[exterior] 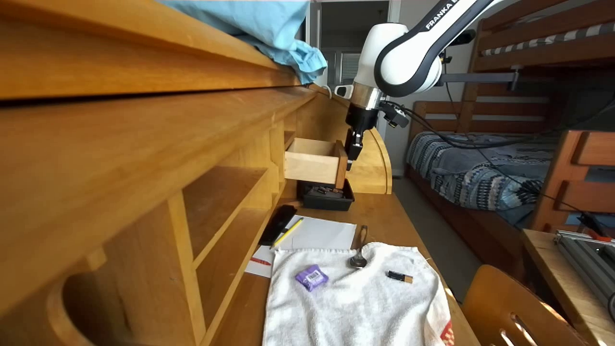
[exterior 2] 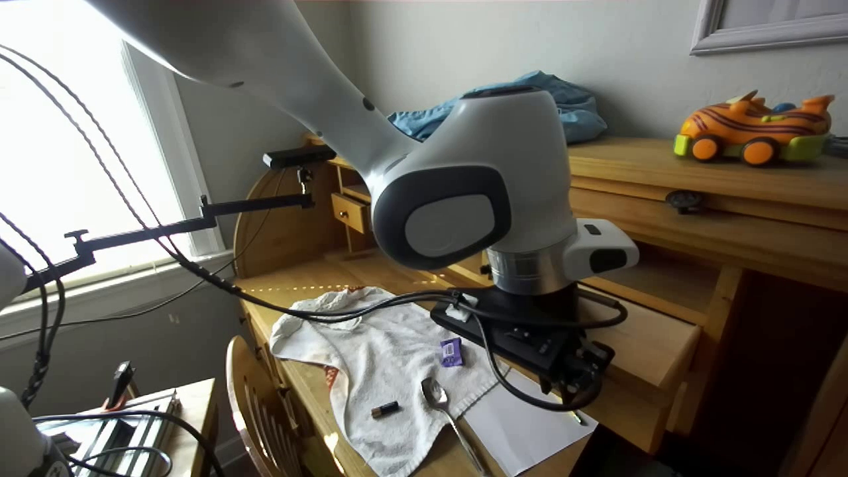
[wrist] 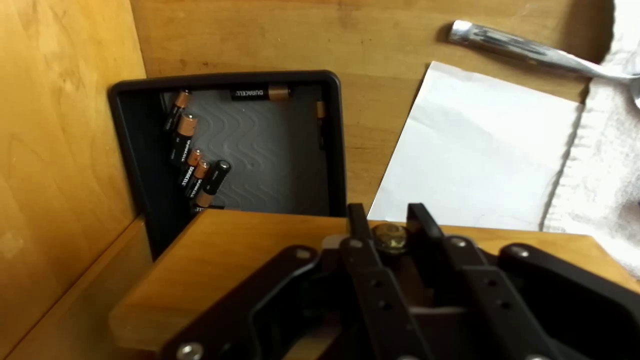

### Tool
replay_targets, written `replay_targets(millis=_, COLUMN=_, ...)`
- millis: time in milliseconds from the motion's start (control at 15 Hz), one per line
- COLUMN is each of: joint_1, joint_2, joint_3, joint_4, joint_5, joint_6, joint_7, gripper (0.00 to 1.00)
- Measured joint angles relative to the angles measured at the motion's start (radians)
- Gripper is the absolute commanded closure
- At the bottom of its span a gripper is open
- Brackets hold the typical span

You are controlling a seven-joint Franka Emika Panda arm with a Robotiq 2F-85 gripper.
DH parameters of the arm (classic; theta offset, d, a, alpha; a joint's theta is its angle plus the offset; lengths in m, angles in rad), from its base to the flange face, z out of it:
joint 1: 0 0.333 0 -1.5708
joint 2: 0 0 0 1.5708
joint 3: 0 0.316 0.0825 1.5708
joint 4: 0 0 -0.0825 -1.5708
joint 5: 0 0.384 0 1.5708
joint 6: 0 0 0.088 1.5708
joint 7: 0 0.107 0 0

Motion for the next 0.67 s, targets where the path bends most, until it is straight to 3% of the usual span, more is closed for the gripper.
replay_targets(millis=667, joint_1=0.007, joint_2=0.021, joint_3=0.0, joint_4=0.031, joint_5=-0.006, joint_6=-0.009, joint_7=0.002, gripper=0.94)
